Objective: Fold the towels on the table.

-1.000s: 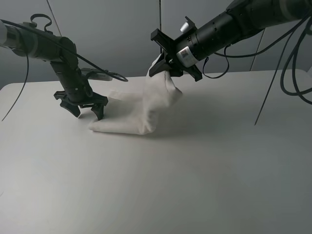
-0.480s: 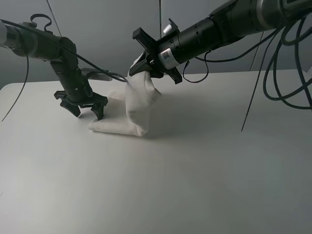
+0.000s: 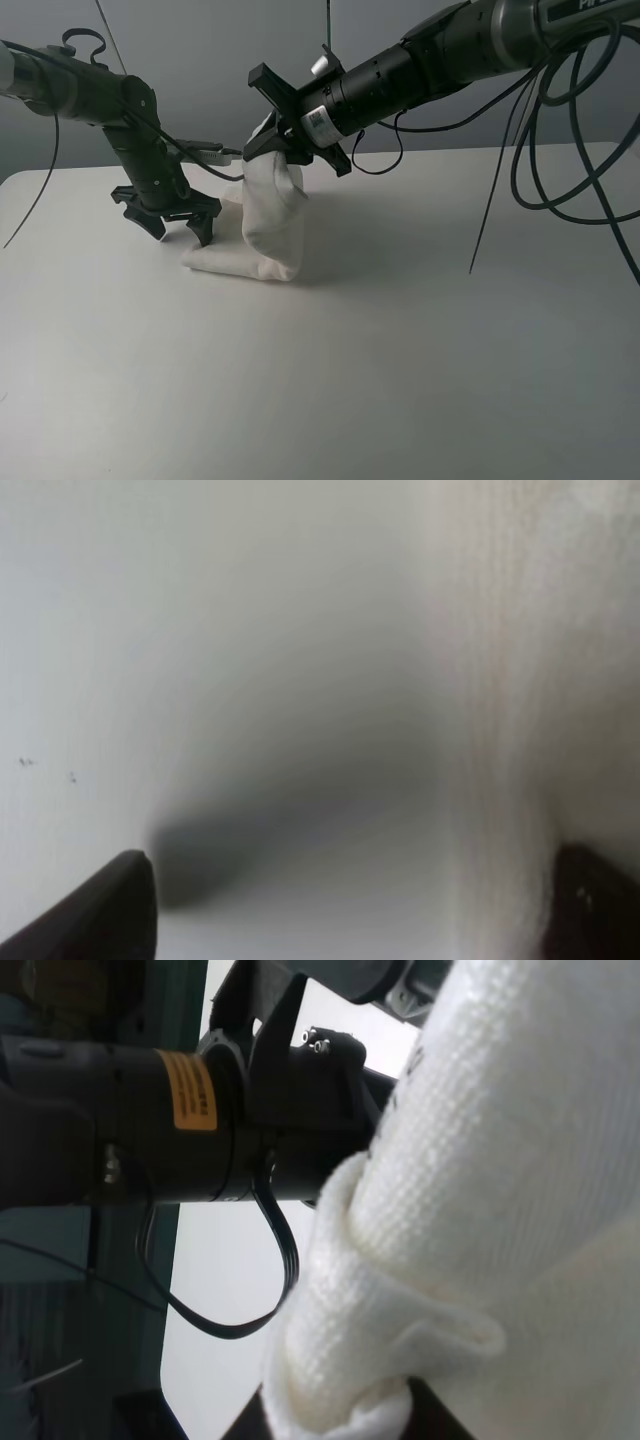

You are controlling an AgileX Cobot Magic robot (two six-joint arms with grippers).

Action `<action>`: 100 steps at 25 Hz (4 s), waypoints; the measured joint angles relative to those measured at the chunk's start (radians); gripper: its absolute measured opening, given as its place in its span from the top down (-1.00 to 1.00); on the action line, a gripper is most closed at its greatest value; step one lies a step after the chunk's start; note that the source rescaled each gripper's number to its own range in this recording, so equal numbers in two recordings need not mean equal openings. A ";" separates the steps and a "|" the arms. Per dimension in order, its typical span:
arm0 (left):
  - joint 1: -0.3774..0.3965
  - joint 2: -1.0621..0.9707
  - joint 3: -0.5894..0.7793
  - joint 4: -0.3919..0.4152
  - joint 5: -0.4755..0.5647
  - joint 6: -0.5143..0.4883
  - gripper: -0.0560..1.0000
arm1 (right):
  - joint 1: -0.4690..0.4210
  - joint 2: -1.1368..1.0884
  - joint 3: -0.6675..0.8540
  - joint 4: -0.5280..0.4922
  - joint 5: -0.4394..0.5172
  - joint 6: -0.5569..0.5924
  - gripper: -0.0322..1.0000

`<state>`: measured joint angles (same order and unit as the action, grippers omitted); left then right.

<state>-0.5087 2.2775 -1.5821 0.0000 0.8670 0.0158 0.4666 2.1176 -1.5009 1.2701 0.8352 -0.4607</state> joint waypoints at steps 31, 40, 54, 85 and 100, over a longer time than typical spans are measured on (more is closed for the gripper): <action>0.220 -0.173 0.004 -0.014 0.068 0.144 -1.00 | 0.000 0.000 0.000 0.126 -0.025 -0.126 -0.19; 0.220 -0.173 0.004 -0.010 0.072 0.144 -1.00 | 0.000 0.000 -0.004 0.310 -0.003 -0.280 -0.96; 0.220 -0.206 0.004 0.014 0.128 0.144 -1.00 | 0.000 -0.012 -0.004 -0.024 -0.041 -0.307 -1.00; 0.239 -1.239 0.571 0.193 0.196 -0.048 -1.00 | -0.028 -0.971 0.496 -1.270 -0.016 0.354 -1.00; 0.239 -1.919 0.893 0.108 0.272 -0.137 -1.00 | -0.028 -1.559 0.773 -1.264 0.260 0.365 -1.00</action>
<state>-0.2697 0.3582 -0.6888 0.1083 1.1389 -0.1209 0.4381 0.5587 -0.7279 0.0063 1.0948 -0.0956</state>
